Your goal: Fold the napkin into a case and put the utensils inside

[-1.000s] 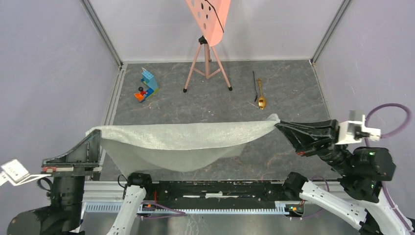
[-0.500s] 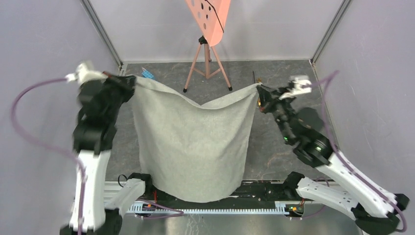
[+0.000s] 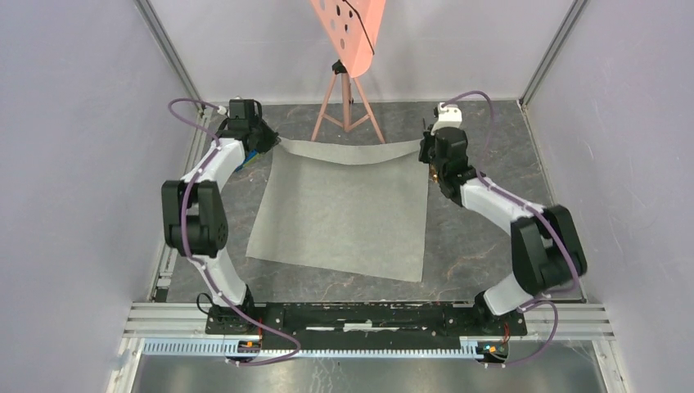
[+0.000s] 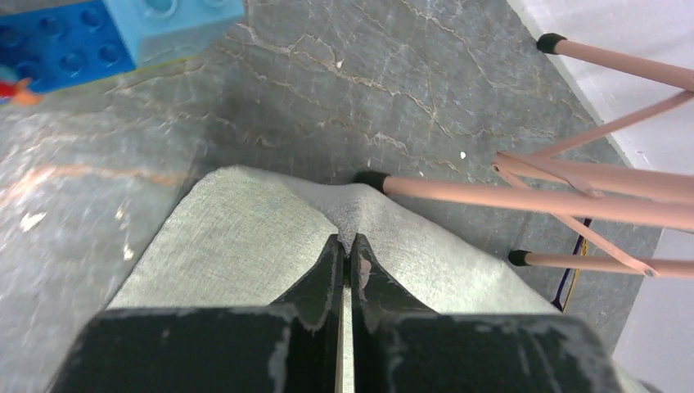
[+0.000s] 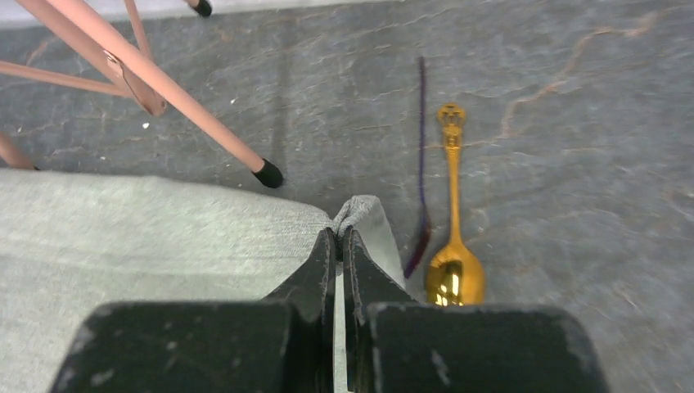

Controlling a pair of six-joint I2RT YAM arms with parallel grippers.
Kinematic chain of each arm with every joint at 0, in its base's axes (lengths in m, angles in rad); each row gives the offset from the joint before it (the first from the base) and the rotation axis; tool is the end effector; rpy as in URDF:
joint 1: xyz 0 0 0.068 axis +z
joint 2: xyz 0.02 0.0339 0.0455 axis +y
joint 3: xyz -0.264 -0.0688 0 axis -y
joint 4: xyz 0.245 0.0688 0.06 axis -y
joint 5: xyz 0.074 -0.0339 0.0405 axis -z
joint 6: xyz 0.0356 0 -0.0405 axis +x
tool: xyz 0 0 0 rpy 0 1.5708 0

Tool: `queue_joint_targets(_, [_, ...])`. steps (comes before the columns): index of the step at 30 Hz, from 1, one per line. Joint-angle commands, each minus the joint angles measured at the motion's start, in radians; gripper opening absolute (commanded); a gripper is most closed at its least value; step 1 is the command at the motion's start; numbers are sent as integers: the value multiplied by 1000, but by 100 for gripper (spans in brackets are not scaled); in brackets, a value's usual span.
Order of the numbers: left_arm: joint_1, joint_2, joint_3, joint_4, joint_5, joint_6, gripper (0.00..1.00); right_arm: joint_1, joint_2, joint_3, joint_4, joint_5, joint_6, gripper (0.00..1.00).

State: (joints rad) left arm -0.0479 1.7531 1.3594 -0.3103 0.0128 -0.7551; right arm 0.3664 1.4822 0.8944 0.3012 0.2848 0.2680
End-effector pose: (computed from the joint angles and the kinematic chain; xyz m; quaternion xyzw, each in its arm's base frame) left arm 0.4002 -0.0196 0.2636 -0.3117 0.8523 -0.1695 0.3843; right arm 0.3187 0.1116 0.2600 0.0459 0.7960 0.0769 0.5987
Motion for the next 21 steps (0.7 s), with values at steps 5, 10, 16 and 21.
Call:
queue_joint_targets(5, [46, 109, 120, 81, 198, 95, 2, -47, 188, 224, 27, -307, -38, 0])
queue_joint_targets(10, [87, 49, 106, -71, 154, 131, 2, -50, 164, 235, -118, -335, 0, 0])
queue_joint_targets(16, [86, -29, 48, -401, 107, 233, 2, -21, -15, 37, -285, -461, 70, 0])
queue_joint_targets(21, [86, -174, -138, -456, 96, 255, 2, 21, -209, -82, -411, -486, 53, 0])
